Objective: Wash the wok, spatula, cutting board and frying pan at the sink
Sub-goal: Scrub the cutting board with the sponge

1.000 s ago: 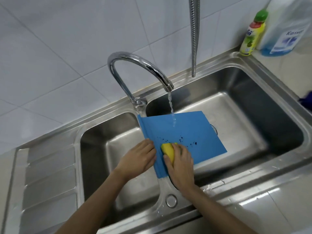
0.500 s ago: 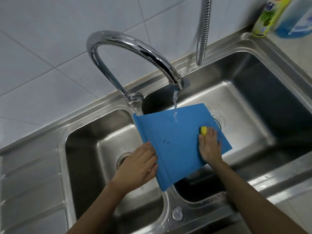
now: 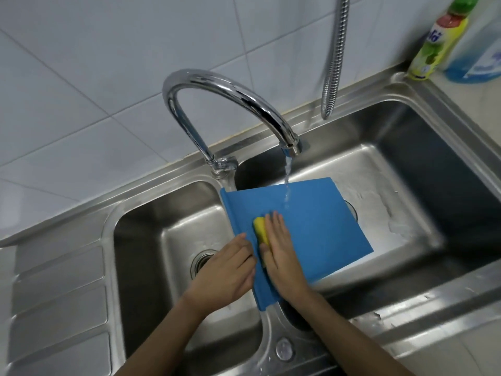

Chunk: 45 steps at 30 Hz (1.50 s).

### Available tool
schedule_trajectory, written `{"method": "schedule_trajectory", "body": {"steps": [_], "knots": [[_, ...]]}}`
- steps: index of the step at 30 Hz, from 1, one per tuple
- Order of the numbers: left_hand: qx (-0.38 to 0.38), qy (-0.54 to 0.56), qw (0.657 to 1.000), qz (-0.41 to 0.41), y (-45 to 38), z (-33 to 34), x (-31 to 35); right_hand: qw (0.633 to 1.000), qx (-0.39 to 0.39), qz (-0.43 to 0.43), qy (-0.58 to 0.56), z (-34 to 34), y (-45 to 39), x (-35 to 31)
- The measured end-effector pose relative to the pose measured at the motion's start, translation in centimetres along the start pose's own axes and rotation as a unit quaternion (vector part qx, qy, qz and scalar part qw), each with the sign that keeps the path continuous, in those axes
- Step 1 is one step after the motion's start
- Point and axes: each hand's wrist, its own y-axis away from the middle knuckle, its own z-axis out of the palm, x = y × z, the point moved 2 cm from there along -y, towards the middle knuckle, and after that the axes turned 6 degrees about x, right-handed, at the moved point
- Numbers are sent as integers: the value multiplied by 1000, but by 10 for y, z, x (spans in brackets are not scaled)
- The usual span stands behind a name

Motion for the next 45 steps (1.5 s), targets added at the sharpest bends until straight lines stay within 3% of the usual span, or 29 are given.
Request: {"method": "schedule_trajectory", "body": {"steps": [4,7,10,13,16,20,23,25,28,31,36,39,42,45], "knots": [[6,10,1000,-3,0,4,-2,1000,7,-8,14,-9,-9,28],[9,20,1000,-16,1,9,-4,988,48,100,106,-25,-35,77],[5,28,999,-21,3,9,-2,950,45,226,212,-57,-55,128],[5,19,1000,-19,3,8,-1,906,64,291,301,-90,-52,150],[8,0,1000,-25,3,8,0,905,91,323,261,-93,-37,141],[18,-8,999,-32,3,9,4,962,157,199,103,-61,-9,79],[22,-5,999,-24,5,10,3,992,103,56,37,-30,5,21],[25,-3,1000,-16,6,11,2,997,63,-26,27,-18,3,1],[33,0,999,-8,7,12,1,987,86,-119,67,-15,-18,3],[38,11,999,-9,7,13,-1,982,132,-80,105,-21,-51,33],[19,13,1000,-12,6,15,-3,947,190,193,174,-55,-84,119],[21,15,1000,-11,6,17,-3,923,164,286,200,-72,-68,139],[25,12,999,-20,5,17,-1,940,140,271,151,-72,-49,123],[29,1,999,-25,5,16,1,982,114,132,79,-45,-28,66]]}}
